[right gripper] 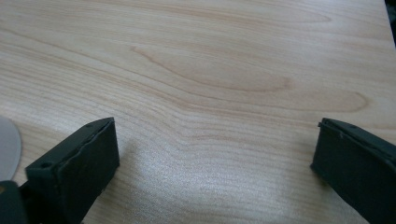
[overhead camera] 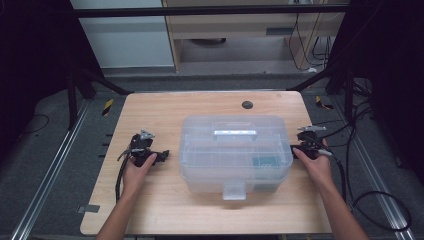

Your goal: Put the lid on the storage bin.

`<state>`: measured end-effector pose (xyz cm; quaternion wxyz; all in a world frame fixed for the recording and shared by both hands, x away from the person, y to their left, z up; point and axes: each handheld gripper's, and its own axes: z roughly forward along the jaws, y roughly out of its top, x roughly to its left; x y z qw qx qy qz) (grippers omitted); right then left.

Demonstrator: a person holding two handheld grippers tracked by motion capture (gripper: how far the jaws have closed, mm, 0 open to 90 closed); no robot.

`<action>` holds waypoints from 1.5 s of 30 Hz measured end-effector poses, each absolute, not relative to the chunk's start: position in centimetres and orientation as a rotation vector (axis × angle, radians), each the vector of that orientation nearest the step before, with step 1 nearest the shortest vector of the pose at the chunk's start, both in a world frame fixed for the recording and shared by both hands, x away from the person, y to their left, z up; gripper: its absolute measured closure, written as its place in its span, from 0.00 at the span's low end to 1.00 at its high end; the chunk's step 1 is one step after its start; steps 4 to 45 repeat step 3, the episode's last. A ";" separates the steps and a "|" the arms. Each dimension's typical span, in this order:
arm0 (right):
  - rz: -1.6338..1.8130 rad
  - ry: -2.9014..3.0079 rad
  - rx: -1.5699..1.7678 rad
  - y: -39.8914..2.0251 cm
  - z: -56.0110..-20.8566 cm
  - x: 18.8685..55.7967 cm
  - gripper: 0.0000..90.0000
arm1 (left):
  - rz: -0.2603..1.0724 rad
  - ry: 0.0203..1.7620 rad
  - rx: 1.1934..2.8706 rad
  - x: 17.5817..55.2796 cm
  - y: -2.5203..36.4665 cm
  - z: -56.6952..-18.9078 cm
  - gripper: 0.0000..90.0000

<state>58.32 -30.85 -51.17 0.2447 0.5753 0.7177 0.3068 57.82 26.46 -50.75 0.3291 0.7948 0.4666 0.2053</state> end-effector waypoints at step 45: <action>0.826 1.930 1.598 -30.6 -51.2 58.2 0.00 | 0.538 1.221 2.080 57.8 26.4 -50.8 0.00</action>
